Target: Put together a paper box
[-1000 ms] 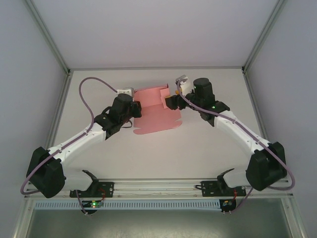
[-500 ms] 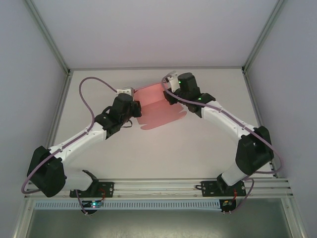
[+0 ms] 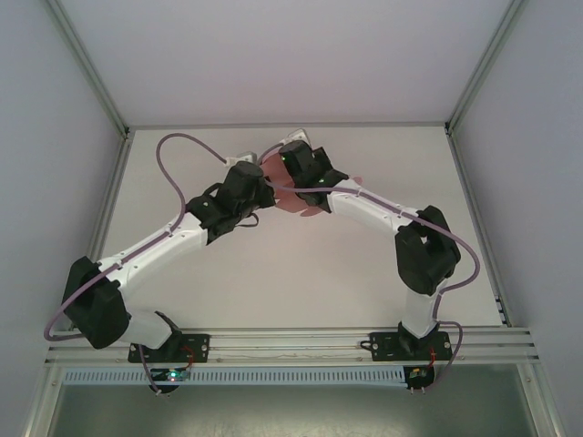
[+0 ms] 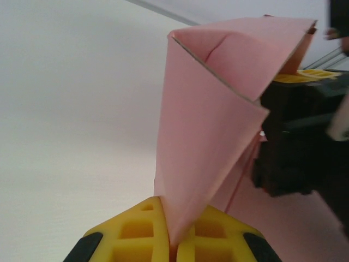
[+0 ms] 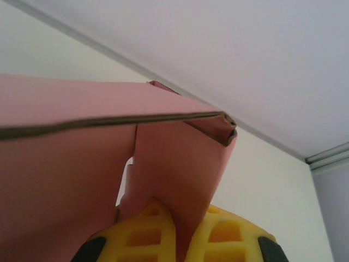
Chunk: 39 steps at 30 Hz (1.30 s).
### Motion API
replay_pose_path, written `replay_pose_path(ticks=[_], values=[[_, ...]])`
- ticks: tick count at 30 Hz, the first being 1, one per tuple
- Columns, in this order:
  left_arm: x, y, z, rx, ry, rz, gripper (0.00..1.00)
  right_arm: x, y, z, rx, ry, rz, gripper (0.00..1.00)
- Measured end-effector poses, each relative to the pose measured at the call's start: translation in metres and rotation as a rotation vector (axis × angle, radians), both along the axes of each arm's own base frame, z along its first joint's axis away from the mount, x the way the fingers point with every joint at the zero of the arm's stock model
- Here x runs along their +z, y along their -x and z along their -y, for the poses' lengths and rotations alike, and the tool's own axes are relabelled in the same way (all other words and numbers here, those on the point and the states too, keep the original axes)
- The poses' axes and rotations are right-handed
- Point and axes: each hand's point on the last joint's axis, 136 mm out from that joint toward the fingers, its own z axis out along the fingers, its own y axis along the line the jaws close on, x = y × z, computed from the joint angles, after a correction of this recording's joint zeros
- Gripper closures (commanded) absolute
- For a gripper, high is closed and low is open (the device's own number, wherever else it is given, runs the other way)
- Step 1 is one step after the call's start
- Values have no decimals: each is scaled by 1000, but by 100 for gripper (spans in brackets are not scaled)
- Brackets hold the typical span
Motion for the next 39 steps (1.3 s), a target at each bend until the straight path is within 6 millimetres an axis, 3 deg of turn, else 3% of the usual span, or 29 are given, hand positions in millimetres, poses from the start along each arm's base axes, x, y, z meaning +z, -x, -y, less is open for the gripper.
replay_pose_path(ticks=[5, 9, 12, 14, 17, 20, 27, 32, 39], values=[[1, 1, -3, 46, 8, -16, 100, 6, 2, -7, 45, -66, 17, 100], [-8, 6, -10, 58, -32, -46, 100, -9, 15, -17, 244, -320, -28, 98], [-8, 6, -10, 48, -44, -41, 100, -8, 21, -18, 368, -558, -6, 95], [-8, 5, -11, 48, -56, -34, 100, -5, 23, -22, 425, -664, 3, 90], [-6, 5, -13, 53, -64, -25, 100, 6, 25, -29, 488, -752, 18, 74], [-6, 4, -14, 60, -67, -22, 100, 24, 30, -32, 521, -789, 45, 70], [-3, 4, -16, 67, -69, -7, 100, 62, 47, -9, 476, -697, 113, 57], [-6, 9, -16, 28, -85, 8, 100, 48, 51, 5, 465, -630, 2, 49], [-4, 13, -10, -39, -90, 45, 100, 37, 51, 41, 512, -802, -134, 34]])
